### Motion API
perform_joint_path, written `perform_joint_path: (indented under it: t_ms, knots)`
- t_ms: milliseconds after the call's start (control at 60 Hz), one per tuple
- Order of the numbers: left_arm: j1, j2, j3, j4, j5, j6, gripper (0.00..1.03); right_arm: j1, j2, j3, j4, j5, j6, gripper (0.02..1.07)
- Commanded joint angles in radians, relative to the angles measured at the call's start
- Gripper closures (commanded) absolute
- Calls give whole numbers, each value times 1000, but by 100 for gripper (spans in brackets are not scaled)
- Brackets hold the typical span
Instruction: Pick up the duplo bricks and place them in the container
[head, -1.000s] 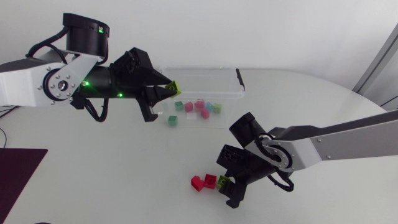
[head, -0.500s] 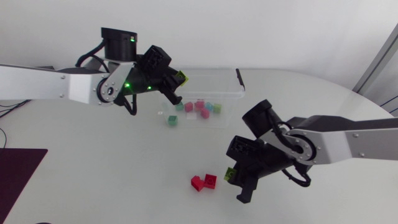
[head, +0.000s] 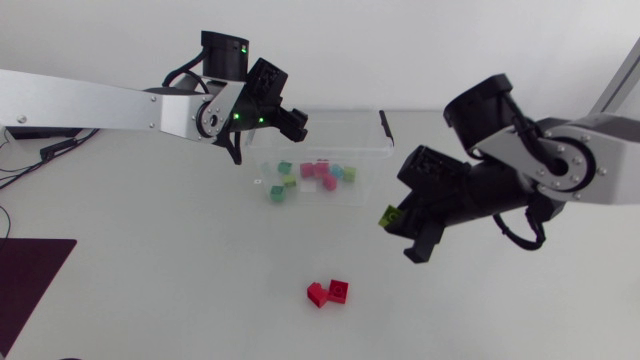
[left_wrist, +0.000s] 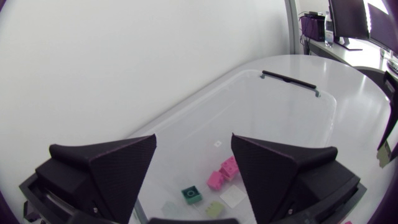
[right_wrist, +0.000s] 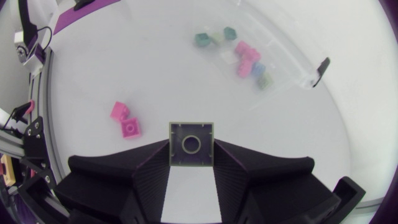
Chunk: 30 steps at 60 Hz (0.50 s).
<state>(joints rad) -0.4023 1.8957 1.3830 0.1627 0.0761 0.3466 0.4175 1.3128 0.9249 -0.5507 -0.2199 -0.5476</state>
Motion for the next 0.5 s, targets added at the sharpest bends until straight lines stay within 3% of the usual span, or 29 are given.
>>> perform_joint_path:
  t_ms: [0,117,267,483]
  knots:
    - [6,-46,-10,-26,1,-47,5,-26,2,83,0,1,-8,78]
    - [8,-130,-73,-94,51,-47,5,-57,49,180,26,-1,14,78]
    - [10,-224,-141,-258,117,-77,5,-72,121,281,80,-1,60,78]
    - [6,-277,-291,-319,179,-130,5,-72,259,404,209,1,173,78]
